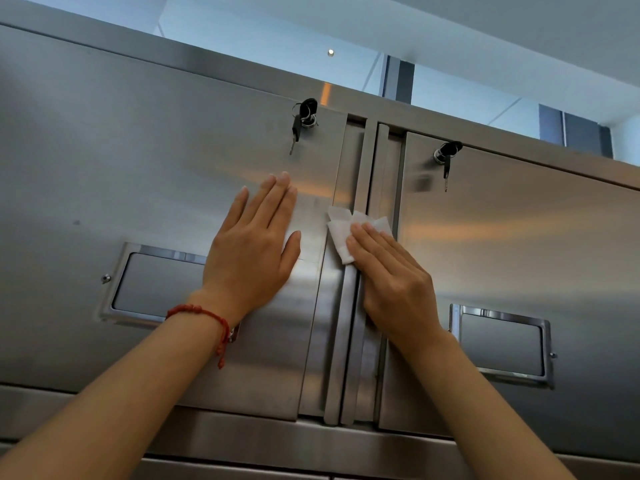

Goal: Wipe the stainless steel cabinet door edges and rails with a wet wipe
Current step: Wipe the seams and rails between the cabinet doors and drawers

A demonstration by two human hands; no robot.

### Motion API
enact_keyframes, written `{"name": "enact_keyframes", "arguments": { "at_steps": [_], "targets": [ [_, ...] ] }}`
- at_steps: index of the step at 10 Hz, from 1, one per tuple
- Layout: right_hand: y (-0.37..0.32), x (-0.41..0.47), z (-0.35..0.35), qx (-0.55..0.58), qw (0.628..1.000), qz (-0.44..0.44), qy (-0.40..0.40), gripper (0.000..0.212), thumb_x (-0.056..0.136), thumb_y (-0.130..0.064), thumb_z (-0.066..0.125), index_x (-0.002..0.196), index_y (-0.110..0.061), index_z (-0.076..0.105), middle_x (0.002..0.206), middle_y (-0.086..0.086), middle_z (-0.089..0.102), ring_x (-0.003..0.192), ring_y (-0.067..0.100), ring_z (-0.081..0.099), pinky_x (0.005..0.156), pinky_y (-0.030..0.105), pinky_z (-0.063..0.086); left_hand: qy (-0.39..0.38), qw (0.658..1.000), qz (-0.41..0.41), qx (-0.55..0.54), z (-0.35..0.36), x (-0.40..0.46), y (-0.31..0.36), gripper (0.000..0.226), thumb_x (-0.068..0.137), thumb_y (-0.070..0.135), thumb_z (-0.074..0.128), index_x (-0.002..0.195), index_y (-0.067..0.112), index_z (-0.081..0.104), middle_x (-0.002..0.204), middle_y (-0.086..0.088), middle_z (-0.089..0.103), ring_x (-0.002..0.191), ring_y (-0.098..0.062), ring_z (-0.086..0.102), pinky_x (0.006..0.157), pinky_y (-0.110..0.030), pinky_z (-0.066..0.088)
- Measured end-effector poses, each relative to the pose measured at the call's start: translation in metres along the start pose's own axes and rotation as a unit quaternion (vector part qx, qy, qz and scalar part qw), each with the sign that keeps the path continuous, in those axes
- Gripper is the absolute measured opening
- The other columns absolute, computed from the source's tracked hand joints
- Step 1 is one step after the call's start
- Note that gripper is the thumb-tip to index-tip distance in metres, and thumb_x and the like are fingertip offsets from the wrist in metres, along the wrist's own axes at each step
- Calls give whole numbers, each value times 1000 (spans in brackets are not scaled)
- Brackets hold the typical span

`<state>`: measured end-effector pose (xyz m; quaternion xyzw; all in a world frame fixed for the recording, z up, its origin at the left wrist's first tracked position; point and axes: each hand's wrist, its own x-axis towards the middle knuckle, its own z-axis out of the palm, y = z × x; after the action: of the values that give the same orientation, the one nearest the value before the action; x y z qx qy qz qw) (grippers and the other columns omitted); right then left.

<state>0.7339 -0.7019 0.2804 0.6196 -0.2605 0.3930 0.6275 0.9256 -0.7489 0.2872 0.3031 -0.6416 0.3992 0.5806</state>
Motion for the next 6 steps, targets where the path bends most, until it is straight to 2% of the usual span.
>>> {"name": "enact_keyframes", "arguments": {
  "at_steps": [6],
  "targets": [
    [-7,-3,-2,9,1000,20,6,42,69,11,76,109,5,67,116,22,62,111,34,59,94,47,49,3,1000,-1,-1,0,0,1,60,92,34,22,140,0,35,148,-16,31,139,-27,26,114,-42,17]
  ]
}}
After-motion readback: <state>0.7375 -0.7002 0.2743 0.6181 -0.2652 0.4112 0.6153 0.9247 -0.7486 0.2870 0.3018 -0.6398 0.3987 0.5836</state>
